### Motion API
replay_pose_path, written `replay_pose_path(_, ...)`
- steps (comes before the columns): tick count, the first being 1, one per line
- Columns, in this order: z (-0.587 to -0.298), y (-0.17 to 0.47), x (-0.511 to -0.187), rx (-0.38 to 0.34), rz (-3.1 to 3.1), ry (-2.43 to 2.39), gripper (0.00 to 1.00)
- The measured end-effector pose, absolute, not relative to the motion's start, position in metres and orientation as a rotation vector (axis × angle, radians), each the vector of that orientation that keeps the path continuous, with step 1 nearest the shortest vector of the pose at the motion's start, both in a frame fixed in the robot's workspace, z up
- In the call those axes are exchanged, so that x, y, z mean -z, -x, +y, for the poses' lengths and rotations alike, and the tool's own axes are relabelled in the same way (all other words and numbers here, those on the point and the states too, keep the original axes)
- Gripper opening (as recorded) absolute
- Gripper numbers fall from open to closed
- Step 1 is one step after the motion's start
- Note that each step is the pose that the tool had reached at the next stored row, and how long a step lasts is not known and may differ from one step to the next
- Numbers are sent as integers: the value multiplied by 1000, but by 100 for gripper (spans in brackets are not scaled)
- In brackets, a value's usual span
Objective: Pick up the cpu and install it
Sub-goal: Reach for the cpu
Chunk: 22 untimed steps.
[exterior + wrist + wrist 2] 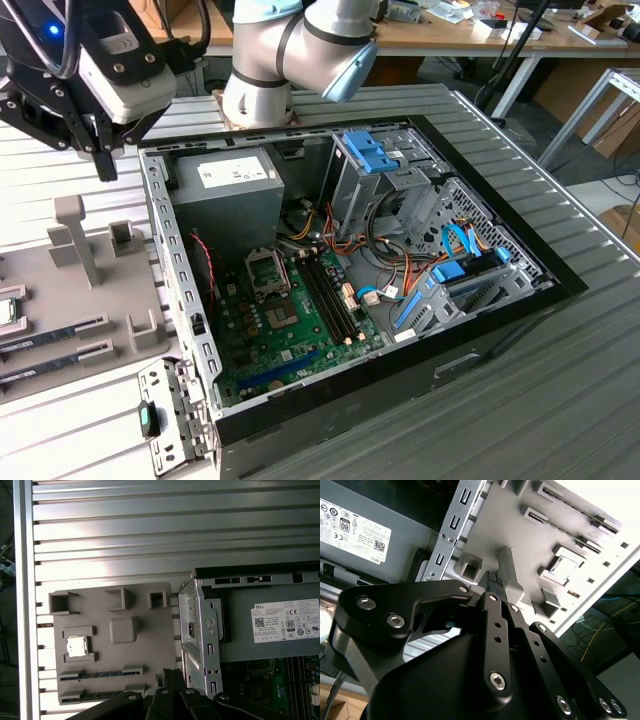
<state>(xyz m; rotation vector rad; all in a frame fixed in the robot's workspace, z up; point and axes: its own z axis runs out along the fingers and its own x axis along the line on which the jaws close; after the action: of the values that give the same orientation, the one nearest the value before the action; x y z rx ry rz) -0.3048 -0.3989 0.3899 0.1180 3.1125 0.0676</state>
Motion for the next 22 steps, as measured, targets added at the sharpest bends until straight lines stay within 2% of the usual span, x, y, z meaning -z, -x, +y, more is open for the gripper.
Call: replay_pose_path(22,-399,310,-389,-68,3112,-118,11)
